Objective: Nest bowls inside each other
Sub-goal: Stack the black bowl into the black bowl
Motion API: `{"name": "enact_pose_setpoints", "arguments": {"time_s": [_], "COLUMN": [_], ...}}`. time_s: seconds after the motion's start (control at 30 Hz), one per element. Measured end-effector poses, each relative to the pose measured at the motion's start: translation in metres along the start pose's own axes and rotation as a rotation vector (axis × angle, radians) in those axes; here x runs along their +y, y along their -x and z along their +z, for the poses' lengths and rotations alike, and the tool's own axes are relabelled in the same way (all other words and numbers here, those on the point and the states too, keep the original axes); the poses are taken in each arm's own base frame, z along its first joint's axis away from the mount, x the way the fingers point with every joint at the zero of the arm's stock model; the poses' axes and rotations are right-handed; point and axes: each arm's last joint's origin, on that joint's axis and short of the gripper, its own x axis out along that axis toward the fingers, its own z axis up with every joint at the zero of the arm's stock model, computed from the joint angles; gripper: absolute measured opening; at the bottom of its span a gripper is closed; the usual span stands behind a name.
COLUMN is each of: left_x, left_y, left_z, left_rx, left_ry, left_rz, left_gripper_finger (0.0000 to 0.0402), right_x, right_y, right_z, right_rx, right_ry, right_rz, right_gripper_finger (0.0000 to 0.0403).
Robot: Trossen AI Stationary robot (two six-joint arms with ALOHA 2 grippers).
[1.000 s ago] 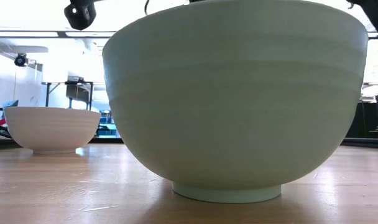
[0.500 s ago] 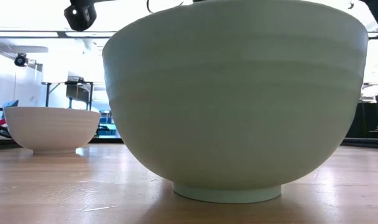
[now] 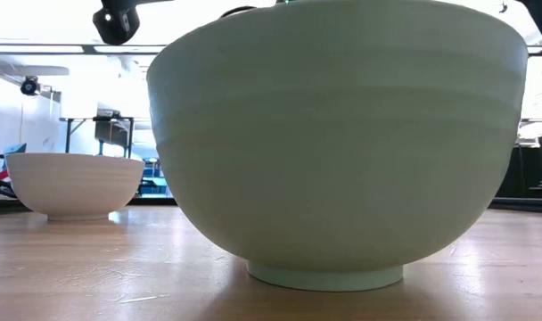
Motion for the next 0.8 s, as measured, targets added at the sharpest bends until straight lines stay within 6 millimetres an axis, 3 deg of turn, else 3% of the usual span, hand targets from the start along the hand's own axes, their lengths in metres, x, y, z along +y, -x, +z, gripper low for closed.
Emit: {"name": "enact_pose_setpoints", "arguments": {"time_s": [0.43,0.8], "left_x": [0.000,0.000], "left_y": [-0.002,-0.004], "left_z": [-0.001,-0.003], "left_rx": [0.006,0.014], "left_ry": [-0.002,-0.007], "left_rz": [0.004,0.011], "left_gripper_finger": [0.0095,0.0095], "right_x": [0.005,0.003], "right_y": [0.024,0.008], "right_z": [0.005,0.001], "right_rx": [-0.128,-0.057], "right_ry": [0.004,0.008], "right_rz": [-0.012,-0.016], "right_gripper_finger": [0.0009,0.0009]}}
